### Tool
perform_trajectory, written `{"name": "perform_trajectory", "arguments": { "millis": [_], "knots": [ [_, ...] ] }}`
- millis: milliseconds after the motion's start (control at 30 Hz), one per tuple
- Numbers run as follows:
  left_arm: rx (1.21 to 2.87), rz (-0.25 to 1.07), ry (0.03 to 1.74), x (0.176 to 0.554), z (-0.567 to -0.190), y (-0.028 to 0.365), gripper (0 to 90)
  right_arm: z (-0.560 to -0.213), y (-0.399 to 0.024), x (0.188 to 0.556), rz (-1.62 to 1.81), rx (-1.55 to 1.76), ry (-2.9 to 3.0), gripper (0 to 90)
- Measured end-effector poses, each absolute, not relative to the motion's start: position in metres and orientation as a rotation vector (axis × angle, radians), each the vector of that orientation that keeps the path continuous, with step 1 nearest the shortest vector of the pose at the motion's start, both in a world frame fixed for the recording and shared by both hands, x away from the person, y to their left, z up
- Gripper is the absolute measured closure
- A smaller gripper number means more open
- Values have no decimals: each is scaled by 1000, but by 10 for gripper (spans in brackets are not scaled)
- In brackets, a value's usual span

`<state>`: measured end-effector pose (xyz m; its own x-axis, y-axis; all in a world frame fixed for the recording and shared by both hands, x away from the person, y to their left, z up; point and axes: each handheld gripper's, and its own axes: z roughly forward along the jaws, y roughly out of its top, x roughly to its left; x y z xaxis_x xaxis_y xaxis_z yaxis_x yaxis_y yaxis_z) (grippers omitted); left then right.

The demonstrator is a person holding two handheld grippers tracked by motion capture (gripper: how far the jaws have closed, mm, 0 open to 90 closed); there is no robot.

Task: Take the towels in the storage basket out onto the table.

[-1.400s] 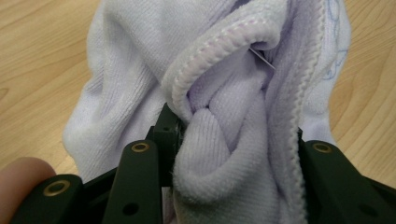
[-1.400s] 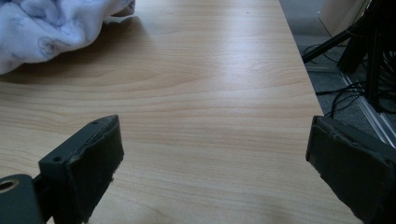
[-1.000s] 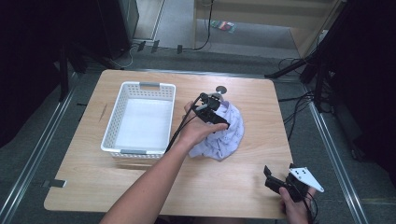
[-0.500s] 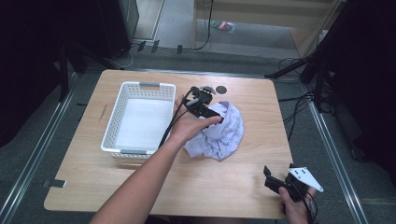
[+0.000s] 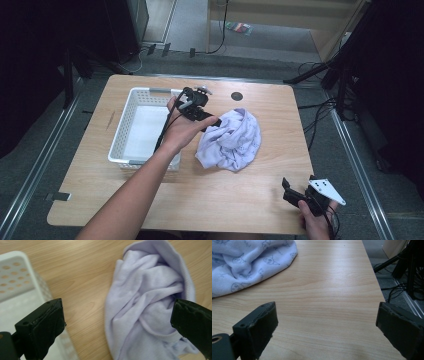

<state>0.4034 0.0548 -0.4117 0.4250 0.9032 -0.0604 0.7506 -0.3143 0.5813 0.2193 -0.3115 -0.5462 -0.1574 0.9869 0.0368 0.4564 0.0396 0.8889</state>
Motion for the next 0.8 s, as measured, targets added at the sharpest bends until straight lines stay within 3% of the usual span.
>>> {"name": "perform_trajectory", "arguments": {
  "millis": [800],
  "knots": [
    [1993, 479, 1483, 363, -411, 166, 0, -546, -311, 220, 1059, 1471, 1686, 44]
  ]
}}
